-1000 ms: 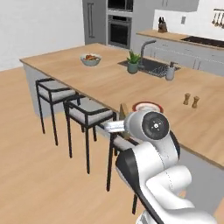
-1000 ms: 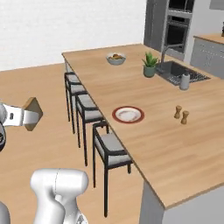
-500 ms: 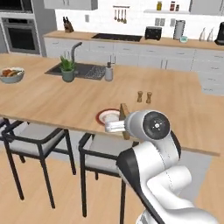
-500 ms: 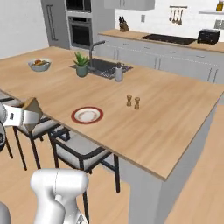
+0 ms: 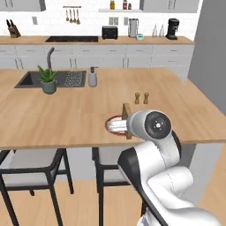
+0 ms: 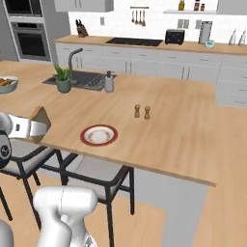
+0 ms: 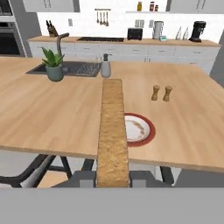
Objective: Start the toaster. Once the lever pops up, take the bread to the plate on the dining counter.
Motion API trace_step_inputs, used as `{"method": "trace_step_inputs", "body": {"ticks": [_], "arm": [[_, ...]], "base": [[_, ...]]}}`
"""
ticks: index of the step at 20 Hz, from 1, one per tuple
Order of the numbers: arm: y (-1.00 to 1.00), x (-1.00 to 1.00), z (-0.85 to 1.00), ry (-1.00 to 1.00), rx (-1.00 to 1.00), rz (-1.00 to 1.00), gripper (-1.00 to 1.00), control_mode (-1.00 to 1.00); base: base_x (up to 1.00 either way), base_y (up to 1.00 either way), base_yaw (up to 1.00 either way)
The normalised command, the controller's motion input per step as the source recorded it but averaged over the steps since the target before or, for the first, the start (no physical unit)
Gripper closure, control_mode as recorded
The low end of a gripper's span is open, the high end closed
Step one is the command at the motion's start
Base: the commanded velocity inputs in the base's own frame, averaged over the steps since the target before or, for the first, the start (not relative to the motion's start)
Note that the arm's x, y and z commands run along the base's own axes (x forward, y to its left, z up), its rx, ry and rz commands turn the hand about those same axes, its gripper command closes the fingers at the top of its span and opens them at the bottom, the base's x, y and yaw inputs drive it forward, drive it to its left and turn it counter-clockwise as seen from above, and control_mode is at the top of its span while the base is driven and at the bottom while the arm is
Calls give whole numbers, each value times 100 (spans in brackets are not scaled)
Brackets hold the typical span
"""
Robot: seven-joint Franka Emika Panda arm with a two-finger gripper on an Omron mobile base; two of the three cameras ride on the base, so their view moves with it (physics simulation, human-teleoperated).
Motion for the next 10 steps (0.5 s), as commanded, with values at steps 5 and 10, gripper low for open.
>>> {"method": "trace_step_inputs", "body": {"ticks": [5,10], "arm": [[0,0,0,0,0,0,100,100],[0,0,0,0,0,0,100,100]], "base": [[16,100,-39],[2,17,-8]]}}
